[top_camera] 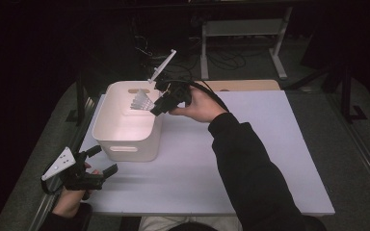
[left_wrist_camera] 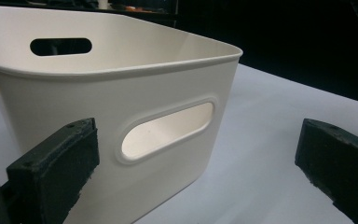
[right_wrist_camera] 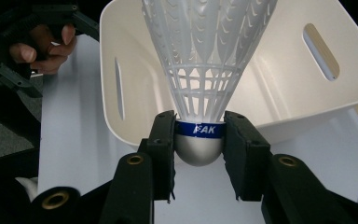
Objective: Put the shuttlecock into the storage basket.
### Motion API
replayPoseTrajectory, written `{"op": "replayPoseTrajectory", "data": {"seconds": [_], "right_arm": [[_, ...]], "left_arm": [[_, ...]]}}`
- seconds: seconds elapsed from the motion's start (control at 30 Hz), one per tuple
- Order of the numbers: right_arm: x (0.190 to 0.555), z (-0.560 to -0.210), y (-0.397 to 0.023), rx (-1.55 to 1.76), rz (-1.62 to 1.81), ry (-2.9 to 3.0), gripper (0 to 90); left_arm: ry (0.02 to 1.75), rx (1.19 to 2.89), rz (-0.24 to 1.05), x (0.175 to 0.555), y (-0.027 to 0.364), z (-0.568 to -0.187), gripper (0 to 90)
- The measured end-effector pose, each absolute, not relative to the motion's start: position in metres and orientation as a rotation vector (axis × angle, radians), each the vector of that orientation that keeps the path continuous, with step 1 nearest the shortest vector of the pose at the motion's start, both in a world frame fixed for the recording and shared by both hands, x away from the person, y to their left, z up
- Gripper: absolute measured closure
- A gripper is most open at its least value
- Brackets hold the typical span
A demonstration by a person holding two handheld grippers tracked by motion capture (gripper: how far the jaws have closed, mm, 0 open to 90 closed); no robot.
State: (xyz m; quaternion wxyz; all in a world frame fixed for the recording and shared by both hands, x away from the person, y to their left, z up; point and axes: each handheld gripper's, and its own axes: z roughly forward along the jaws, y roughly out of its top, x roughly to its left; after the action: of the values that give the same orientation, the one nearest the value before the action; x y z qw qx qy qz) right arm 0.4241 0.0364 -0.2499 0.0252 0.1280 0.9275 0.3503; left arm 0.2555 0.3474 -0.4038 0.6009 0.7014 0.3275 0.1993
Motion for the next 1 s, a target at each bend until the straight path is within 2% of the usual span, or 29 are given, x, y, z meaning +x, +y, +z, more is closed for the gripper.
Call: {"op": "replayPoseTrajectory", "data": {"seconds": [1.0], "right_arm": [[0.421,-0.267,0.073,0.328,1.074,2.931,63.7]], "left_arm": [[0.755,1.629,0.463,0.256,0.348,-0.404,0.0]]}}
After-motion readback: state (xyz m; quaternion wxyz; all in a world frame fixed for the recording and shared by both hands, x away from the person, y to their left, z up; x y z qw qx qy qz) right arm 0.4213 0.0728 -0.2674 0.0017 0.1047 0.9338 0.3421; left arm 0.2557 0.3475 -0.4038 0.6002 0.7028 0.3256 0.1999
